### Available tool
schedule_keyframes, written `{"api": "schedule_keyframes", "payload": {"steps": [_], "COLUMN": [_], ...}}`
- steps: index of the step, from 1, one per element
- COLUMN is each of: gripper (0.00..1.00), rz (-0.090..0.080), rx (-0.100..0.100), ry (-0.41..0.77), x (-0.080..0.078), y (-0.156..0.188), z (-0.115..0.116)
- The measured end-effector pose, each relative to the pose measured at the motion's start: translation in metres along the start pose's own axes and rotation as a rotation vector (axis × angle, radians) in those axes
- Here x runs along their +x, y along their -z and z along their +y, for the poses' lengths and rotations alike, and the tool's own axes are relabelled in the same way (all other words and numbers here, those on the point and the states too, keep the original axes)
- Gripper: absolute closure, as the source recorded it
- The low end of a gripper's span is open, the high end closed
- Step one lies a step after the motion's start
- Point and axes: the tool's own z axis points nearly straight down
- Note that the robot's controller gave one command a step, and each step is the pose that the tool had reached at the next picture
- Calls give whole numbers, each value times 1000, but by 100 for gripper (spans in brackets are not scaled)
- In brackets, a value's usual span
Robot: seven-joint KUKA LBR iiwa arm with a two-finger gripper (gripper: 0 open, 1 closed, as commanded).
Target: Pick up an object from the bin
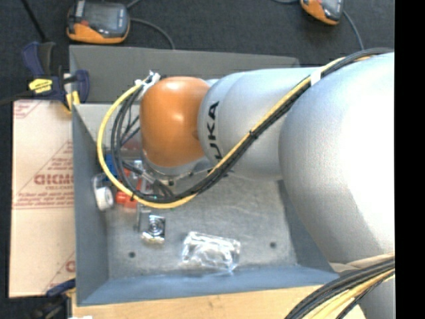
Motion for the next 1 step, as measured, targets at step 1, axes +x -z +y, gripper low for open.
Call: {"api": "schedule_keyframes", "payload": {"steps": [1], "gripper": [0], "rz": [-17], "rx": [0], "ry": [485], "x": [-73], "y": [-68], "z": [-18]}}
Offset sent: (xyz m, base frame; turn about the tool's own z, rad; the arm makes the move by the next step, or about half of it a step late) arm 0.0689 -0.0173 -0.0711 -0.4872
